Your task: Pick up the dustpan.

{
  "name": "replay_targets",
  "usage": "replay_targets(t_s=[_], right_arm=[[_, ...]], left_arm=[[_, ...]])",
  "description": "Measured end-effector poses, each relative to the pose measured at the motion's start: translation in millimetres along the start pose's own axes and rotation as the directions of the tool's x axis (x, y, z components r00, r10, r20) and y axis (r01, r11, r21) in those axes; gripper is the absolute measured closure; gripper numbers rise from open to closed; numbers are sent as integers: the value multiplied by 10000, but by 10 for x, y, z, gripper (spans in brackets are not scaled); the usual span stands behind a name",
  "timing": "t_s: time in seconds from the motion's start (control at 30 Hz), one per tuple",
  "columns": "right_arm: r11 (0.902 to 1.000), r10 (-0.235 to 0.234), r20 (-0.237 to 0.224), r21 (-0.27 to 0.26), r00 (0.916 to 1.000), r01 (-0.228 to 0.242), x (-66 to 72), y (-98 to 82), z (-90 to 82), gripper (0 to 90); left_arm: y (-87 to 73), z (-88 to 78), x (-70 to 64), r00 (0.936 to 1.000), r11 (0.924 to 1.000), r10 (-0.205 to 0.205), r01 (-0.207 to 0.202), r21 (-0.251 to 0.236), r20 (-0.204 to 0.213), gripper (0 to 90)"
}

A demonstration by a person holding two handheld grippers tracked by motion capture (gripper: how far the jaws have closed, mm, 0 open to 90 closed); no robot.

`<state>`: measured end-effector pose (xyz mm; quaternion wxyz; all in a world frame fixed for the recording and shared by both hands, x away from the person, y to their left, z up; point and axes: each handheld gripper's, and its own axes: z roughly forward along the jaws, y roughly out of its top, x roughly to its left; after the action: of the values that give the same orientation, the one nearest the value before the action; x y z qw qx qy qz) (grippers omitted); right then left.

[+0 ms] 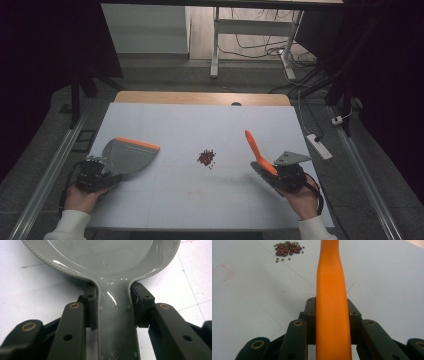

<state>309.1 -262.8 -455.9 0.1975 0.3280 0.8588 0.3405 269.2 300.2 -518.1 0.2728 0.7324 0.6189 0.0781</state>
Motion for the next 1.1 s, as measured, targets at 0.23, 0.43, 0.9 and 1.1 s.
replay_targets(t_s=[0.23, 0.43, 0.9, 1.1], right_arm=[[10000, 0, 8, 4, 10000, 0, 0, 0, -2, 699], [10000, -24, 36, 28, 10000, 24, 3, -2, 7, 700], [9997, 69, -136, -217, 9999, -72, -15, 18, -14, 699], [9963, 558, -333, -637, 9979, -578, -87, 19, -76, 700]], left_arm=[[-17, -24, 40, 9999, 9998, 70, -68, -192, 90, 622], [-20, -53, 69, 9995, 9991, 7, 5, -415, 301, 622], [31, -108, 105, 9936, 9919, 414, -282, -1237, 1052, 622], [48, -160, -15, 9858, 9876, 862, -654, -1427, 1443, 621]])
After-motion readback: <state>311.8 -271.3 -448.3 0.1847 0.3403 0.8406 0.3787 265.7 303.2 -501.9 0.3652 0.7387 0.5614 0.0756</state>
